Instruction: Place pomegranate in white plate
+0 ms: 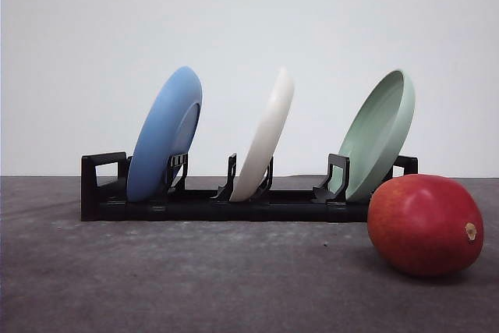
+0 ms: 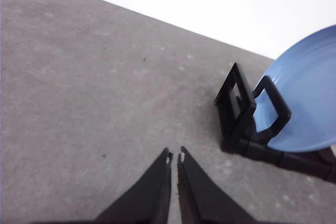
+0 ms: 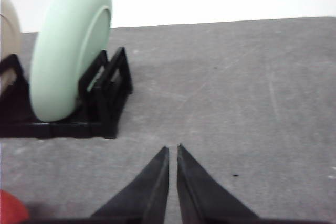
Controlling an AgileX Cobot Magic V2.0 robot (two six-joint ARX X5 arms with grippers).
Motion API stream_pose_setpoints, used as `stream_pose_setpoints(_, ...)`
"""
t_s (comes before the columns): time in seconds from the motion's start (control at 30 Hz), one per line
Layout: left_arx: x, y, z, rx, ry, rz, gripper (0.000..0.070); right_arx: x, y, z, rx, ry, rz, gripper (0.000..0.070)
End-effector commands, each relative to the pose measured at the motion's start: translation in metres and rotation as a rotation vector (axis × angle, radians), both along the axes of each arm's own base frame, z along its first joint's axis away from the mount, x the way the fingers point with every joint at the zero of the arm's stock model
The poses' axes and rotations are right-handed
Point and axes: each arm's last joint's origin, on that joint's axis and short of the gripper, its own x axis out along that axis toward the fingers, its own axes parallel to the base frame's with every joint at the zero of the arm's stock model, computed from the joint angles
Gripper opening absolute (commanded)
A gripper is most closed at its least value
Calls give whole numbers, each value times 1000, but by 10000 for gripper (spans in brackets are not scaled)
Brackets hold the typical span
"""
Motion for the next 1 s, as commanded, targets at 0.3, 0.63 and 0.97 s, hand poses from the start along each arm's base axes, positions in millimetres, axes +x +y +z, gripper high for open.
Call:
stream_pose_setpoints(0.3,-10,0,52,-38,-181,2,3,-8,1,39,241,-89,25,4)
stream_pose_setpoints(0.63,-37,-1,132,39,-86,-13,3,-35,2,109,230,-59,54,4)
stream_pose_setpoints(0.97,-23,-6,164,94,197,-202,3,-23,6,133,142,178,181,4)
